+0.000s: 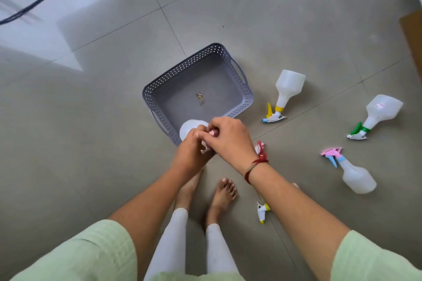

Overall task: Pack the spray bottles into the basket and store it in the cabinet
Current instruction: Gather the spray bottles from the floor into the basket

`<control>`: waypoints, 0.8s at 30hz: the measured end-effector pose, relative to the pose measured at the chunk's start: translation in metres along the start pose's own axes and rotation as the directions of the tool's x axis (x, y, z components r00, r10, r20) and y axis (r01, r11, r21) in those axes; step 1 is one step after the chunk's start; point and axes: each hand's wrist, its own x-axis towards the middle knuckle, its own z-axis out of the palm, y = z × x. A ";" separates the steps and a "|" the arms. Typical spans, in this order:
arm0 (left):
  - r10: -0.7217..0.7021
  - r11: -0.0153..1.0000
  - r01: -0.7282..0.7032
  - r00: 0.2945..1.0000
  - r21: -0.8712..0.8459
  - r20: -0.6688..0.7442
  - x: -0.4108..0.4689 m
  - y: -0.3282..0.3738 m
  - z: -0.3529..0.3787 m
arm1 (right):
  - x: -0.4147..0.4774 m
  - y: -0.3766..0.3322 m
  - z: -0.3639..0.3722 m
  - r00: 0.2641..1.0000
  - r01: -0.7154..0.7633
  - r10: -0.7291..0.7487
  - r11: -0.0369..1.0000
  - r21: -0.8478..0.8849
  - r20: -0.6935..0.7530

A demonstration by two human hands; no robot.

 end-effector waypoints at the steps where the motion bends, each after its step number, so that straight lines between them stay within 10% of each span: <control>1: 0.013 1.000 -0.013 1.000 -0.006 -0.008 0.004 -0.004 -0.008 | 0.005 -0.006 0.007 1.000 0.004 -0.005 1.000 0.023 0.028; 13: -0.064 0.960 -0.002 0.972 0.281 0.226 0.046 -0.066 -0.037 | 0.047 0.005 0.059 0.955 -0.003 -0.003 1.000 0.018 0.295; 24: -0.344 0.938 0.345 0.938 0.038 -0.028 0.051 -0.073 -0.031 | 0.067 -0.007 0.097 0.985 -0.075 0.051 0.986 0.147 0.163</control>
